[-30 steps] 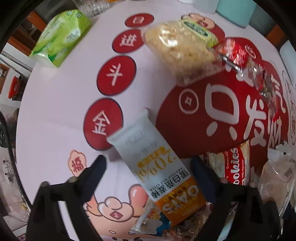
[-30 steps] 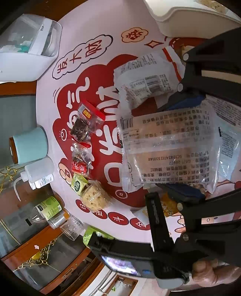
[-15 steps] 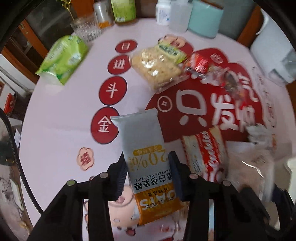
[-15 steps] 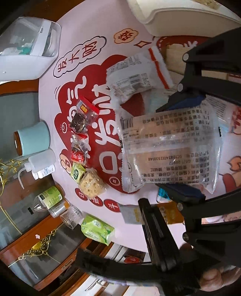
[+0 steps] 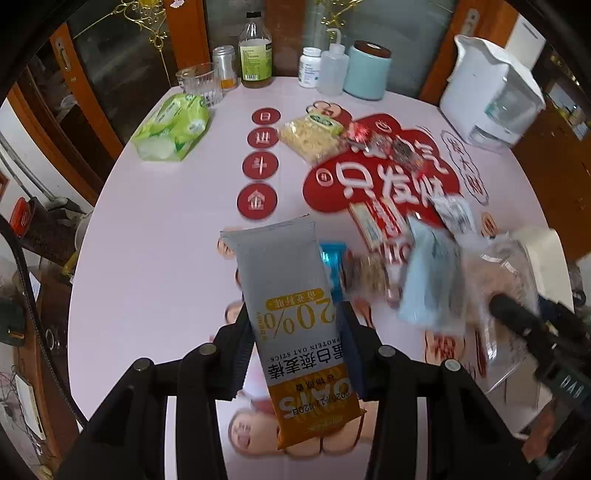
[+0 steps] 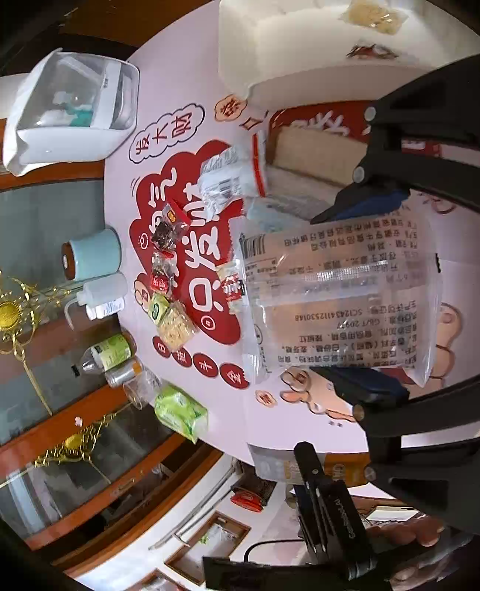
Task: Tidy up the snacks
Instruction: 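Carry both snacks over the white basket and open both tools to release them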
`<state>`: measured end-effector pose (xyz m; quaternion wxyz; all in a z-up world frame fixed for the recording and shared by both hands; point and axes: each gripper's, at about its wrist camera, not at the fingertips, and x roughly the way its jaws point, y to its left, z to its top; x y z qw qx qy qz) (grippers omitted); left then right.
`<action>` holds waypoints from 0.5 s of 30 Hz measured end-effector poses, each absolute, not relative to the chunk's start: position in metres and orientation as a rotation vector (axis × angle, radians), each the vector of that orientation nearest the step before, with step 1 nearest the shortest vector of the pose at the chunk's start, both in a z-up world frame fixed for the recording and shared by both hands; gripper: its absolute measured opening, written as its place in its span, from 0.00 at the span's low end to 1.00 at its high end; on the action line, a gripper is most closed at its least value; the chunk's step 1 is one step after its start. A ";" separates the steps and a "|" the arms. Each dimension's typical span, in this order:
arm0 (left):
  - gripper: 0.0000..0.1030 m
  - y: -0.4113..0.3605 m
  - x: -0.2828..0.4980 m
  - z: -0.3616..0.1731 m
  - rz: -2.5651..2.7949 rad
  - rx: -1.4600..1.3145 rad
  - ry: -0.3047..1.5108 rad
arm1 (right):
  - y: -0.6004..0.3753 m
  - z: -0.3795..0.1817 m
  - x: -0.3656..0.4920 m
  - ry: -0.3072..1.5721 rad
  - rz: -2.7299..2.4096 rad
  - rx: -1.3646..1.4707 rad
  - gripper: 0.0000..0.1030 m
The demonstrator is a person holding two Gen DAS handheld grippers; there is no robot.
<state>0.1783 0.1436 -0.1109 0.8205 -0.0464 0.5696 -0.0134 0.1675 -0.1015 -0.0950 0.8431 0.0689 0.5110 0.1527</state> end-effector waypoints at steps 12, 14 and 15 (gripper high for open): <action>0.41 0.061 0.116 -0.058 -0.131 -0.031 1.130 | -0.158 -0.049 0.093 0.987 0.347 0.116 0.66; 0.41 0.034 0.109 -0.046 -0.150 -0.022 1.107 | -0.177 -0.044 0.084 0.970 0.341 0.100 0.66; 0.41 0.019 0.106 -0.040 -0.162 -0.015 1.098 | -0.187 -0.042 0.080 0.961 0.336 0.098 0.66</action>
